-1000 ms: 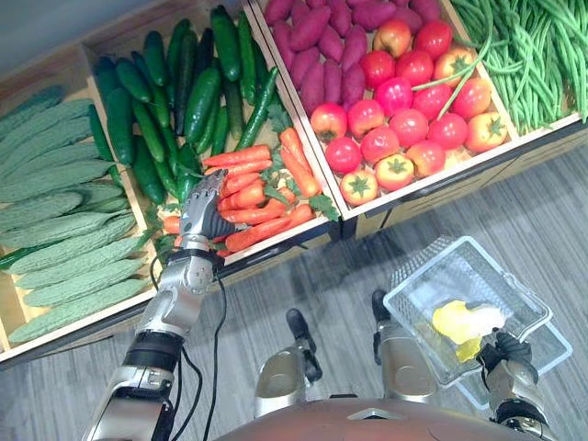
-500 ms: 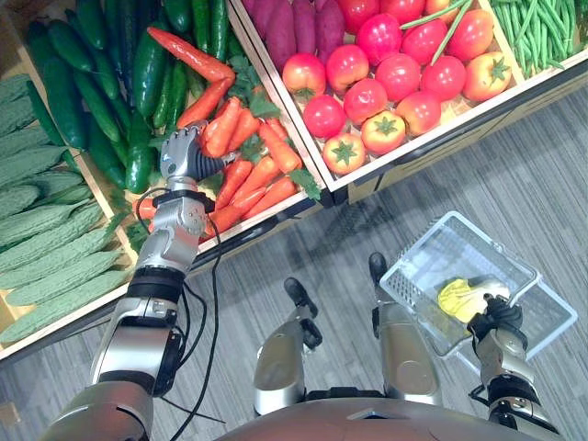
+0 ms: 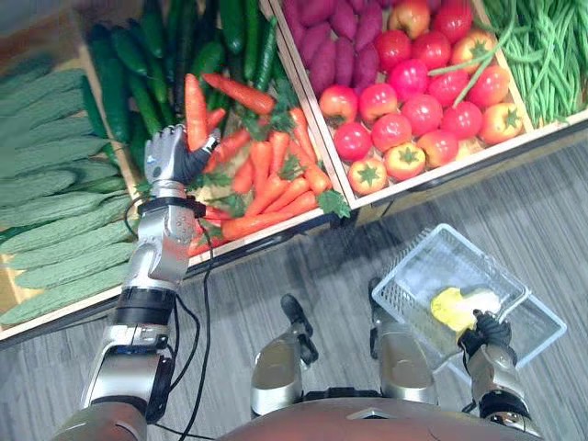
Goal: Pick vegetable in the basket
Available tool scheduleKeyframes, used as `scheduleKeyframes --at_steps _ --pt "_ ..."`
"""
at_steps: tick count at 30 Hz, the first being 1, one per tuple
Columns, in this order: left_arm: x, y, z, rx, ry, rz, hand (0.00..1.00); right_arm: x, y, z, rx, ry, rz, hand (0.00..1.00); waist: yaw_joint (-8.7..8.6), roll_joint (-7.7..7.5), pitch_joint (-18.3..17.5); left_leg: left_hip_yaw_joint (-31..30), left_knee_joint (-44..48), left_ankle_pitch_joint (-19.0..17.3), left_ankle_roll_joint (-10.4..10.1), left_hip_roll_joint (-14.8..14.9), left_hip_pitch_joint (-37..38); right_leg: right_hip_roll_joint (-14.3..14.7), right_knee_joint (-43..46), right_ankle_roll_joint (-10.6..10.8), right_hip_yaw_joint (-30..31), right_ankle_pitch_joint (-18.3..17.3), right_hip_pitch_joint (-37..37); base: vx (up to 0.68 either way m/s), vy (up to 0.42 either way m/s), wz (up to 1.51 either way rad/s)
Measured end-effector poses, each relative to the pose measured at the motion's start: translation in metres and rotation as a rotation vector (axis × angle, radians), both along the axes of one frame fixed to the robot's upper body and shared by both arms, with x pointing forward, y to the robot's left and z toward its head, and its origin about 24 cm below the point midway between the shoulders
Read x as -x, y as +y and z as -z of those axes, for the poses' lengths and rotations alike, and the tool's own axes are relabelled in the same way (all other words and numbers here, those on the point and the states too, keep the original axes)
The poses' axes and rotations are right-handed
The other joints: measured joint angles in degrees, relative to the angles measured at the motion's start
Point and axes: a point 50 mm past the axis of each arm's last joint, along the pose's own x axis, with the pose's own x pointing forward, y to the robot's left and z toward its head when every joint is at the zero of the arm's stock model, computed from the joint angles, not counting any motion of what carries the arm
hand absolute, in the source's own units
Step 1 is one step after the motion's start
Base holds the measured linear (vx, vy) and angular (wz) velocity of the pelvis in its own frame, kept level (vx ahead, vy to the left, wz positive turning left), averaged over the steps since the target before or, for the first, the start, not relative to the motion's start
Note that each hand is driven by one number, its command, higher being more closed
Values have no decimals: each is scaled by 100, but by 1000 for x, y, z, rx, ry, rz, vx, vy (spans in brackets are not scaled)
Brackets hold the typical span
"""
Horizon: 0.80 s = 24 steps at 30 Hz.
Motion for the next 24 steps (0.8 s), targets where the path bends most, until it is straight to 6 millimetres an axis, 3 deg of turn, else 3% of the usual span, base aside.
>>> scheduleKeyframes --at_steps 5,7,10,14,15,16,17,18,19,20,21,22,24 --pt "12 -7 -17 -18 -109 25 100 16 0 7 -29 35 36 100 -3 -13 -272 -79 -46 0 2 -32 116 -19 -66 2 -64 1 159 11 3 7" --pt "18 -9 -13 -22 -109 35 100 17 2 7 -33 35 32 100 -25 -19 -343 -33 -95 -4 1 -49 240 1 -98 8 8 6 238 -4 0 -20" --pt "24 -28 4 -22 -62 125 100 12 1 -2 -3 -15 6 100 -62 -31 -441 130 -99 -52 -9 -63 342 12 -132 35 184 41 241 -4 6 -29" --pt "33 -86 49 81 90 337 100 -8 10 -30 64 -169 -68 100 -278 -120 -516 475 -16 -169 -2 -69 386 29 -57 81 481 57 10 -19 11 -42" --pt "37 -96 57 106 125 371 100 -18 17 -38 75 -209 -108 100 -303 -150 -531 730 68 -224 11 -22 384 -11 -50 -23 297 -78 -105 -37 9 -103" --pt "40 -105 64 128 153 402 100 -24 21 -43 96 -229 -148 100 -316 -156 -532 969 177 -299 13 39 396 -191 113 -217 -414 -197 -221 -7 11 -120" --pt "44 -112 70 145 184 429 100 -30 24 -50 117 -256 -187 100 -313 -156 -532 1263 288 -387 -8 119 473 -405 307 -423 -1234 -263 -306 64 36 -192" --pt "51 -118 82 164 240 454 100 -44 38 -61 131 -318 -277 100 -288 -170 -541 1803 496 -542 -82 261 734 -764 725 -811 -2556 -192 -323 109 23 -200" --pt "54 -119 87 175 268 467 100 -49 45 -65 126 -343 -314 100 -274 -175 -545 2042 567 -595 -133 310 873 -876 900 -905 -2964 -121 -325 143 0 -218" --pt "58 -124 95 191 301 484 100 -58 57 -69 114 -378 -377 100 -279 -172 -554 2373 658 -636 -189 388 1054 -894 1139 -854 -3323 -96 -371 140 -89 -189" --pt "59 -132 104 208 351 512 100 -65 71 -75 99 -415 -449 100 -310 -124 -591 2673 813 -654 -214 485 1184 -823 1289 -837 -3588 -96 -484 138 -128 -178" --pt "60 -137 108 220 374 533 100 -67 75 -79 94 -437 -479 100 -311 -91 -619 2790 883 -667 -232 525 1233 -734 1287 -819 -3476 -124 -552 169 -210 -170" --pt "58 -164 120 264 450 619 100 -70 87 -89 81 -493 -554 100 -358 18 -644 3093 1334 -712 -297 776 1429 -424 1309 -782 -2851 -301 -708 189 -238 -151"
